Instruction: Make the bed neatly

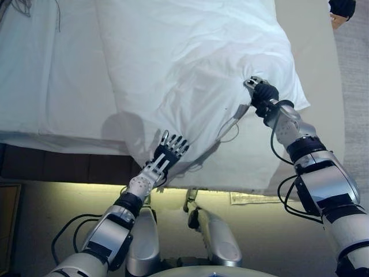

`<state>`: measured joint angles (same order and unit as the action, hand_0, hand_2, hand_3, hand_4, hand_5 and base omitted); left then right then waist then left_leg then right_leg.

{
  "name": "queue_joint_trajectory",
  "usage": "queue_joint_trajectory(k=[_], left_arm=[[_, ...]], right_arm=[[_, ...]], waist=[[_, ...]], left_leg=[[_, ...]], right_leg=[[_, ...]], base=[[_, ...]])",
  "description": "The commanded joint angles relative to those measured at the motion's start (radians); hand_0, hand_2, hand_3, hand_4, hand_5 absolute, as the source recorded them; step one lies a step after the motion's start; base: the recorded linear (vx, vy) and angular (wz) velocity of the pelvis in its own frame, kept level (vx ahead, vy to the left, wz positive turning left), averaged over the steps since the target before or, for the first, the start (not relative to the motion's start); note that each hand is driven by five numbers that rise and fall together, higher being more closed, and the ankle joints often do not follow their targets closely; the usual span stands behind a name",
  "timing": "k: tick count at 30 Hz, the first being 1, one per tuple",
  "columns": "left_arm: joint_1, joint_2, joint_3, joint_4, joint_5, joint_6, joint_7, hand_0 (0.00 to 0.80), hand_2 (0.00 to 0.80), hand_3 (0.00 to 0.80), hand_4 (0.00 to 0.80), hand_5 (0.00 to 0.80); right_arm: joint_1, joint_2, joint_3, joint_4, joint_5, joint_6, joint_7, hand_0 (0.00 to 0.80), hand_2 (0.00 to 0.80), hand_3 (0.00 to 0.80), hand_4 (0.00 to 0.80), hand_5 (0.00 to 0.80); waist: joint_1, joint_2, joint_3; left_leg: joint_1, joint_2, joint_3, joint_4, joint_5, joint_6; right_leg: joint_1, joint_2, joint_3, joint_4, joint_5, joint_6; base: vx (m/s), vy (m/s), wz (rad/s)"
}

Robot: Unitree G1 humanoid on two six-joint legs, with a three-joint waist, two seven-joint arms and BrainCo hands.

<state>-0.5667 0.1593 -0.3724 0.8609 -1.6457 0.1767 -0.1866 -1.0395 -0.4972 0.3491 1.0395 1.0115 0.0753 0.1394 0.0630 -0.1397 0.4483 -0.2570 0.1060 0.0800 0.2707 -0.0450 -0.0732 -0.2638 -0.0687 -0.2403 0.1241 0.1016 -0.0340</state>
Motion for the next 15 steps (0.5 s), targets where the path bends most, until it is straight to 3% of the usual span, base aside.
queue_joint_trajectory(k=[1,8,15], left_arm=[[-0.044,-0.102,-0.079,0.012,-0.117,0.108,0.017,0.000,0.000,0.000,0.000,0.000],[-0.041,-0.156,-0.124,0.025,-0.255,0.153,0.134,0.000,0.000,0.000,0.000,0.000],[0.010,-0.191,-0.205,0.036,-0.217,0.252,0.258,0.000,0.000,0.000,0.000,0.000]], right_arm=[[-0.140,0.020,0.041,-0.147,0.039,-0.080,0.006,0.800,0.800,0.800,0.800,0.800],[-0.151,0.033,0.057,-0.177,0.025,-0.087,-0.011,0.800,0.800,0.800,0.800,0.800],[-0.148,0.023,0.060,-0.223,0.029,-0.091,-0.047,0.800,0.800,0.800,0.800,0.800]], waist=[[-0.010,-0.006,-0.021],[-0.017,-0.013,0.000],[-0.018,-0.017,0.014]], left_leg=[[-0.036,0.028,-0.004,-0.014,0.027,0.000],[-0.040,0.028,0.000,-0.027,0.031,-0.004],[-0.032,0.028,0.002,-0.049,0.036,-0.007]], right_leg=[[0.041,-0.035,0.012,0.025,-0.056,0.093],[0.029,-0.034,0.015,0.019,-0.048,0.098],[0.029,-0.033,0.008,0.008,-0.042,0.100]], base=[[-0.047,-0.046,-0.02],[-0.042,-0.059,-0.01],[-0.025,-0.061,-0.05]])
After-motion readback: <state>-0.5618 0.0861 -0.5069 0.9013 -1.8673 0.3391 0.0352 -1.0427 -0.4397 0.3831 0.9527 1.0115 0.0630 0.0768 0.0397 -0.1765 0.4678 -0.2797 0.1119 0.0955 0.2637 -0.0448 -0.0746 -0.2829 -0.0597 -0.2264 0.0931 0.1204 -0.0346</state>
